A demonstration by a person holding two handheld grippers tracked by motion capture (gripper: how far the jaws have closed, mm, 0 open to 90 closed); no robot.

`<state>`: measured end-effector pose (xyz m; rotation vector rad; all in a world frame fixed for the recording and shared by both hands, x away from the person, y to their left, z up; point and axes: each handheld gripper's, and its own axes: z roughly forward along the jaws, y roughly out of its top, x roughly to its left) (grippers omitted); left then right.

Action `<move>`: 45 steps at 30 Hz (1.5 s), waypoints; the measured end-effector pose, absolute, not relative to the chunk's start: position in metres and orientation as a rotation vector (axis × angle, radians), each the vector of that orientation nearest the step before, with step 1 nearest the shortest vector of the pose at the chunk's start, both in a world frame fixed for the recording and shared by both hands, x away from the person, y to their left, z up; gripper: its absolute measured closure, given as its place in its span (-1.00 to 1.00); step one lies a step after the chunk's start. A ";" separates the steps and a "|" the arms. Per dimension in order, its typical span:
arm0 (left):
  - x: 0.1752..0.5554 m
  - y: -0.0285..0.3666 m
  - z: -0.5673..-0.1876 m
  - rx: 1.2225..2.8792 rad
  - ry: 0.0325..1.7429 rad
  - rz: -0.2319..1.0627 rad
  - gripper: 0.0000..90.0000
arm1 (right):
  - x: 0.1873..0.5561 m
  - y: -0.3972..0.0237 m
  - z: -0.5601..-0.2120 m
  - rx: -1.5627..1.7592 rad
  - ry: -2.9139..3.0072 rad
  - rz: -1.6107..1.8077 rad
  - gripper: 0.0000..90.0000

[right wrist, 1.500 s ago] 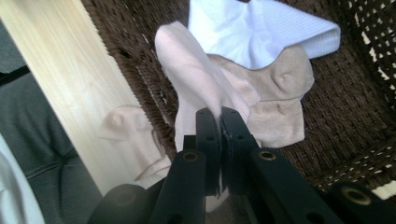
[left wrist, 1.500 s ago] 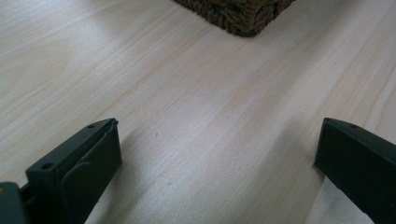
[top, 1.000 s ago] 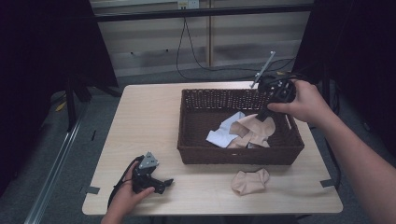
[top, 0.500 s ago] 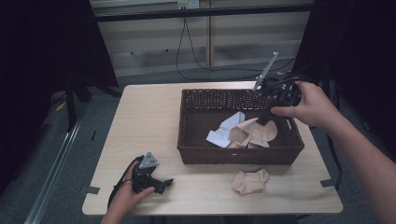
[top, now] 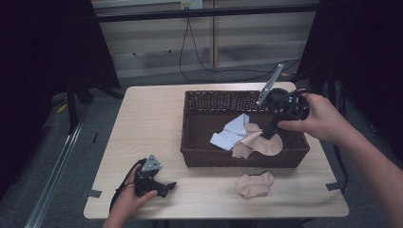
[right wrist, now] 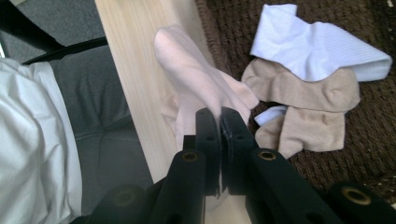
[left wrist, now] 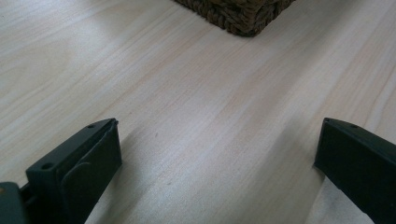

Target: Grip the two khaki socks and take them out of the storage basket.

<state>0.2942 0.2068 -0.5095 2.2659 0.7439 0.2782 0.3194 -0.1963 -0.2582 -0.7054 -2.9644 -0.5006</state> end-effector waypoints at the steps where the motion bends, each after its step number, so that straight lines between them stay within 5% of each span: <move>1: 0.294 0.207 -0.509 2.266 0.744 0.278 -1.00 | 0.318 -0.195 -0.259 -0.704 -2.962 -0.502 0.95; 37: 0.294 0.207 -0.509 2.274 0.738 0.275 -1.00 | 0.310 -0.153 -0.348 -0.566 -2.949 -0.299 0.93; 45: 0.294 0.207 -0.509 2.273 0.739 0.274 -1.00 | 0.309 -0.150 -0.358 -0.566 -2.948 -0.308 0.74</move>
